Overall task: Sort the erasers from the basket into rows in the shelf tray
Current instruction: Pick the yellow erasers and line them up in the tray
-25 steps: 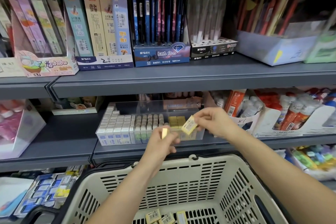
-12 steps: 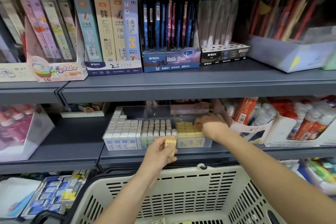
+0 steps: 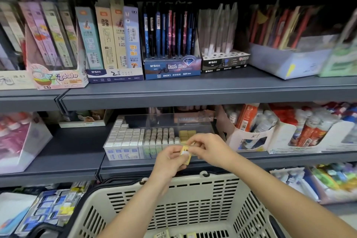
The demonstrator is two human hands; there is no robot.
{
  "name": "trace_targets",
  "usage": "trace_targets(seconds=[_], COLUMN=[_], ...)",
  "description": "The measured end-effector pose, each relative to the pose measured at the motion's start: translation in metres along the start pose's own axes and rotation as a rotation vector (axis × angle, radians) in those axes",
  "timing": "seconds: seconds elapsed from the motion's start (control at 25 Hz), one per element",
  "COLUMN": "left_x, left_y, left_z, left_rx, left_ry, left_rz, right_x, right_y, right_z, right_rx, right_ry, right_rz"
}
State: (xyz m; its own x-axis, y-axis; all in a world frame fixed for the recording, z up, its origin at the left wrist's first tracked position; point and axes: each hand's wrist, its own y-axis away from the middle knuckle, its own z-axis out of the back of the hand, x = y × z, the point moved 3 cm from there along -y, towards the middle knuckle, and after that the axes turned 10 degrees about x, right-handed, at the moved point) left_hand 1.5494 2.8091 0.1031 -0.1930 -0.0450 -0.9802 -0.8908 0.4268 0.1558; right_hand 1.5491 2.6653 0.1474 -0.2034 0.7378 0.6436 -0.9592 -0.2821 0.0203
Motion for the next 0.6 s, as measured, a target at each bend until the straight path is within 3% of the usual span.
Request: trace_targets(seconds=[0.24, 0.4, 0.6], left_x=[-0.006, -0.005, -0.004], left_y=[0.008, 0.012, 0.009], left_z=[-0.003, -0.005, 0.001], left_rx=[0.027, 0.162, 0.098], left_ry=[0.179, 0.239, 0.112], left_rz=[0.069, 0.188, 0.025], right_x=[-0.001, 0.001, 0.000], right_y=[0.009, 0.010, 0.016], right_z=[0.010, 0.009, 0.009], right_rx=[-0.002, 0.016, 0.058], right_ry=[-0.210, -0.278, -0.536], right_rz=[-0.108, -0.098, -0.091])
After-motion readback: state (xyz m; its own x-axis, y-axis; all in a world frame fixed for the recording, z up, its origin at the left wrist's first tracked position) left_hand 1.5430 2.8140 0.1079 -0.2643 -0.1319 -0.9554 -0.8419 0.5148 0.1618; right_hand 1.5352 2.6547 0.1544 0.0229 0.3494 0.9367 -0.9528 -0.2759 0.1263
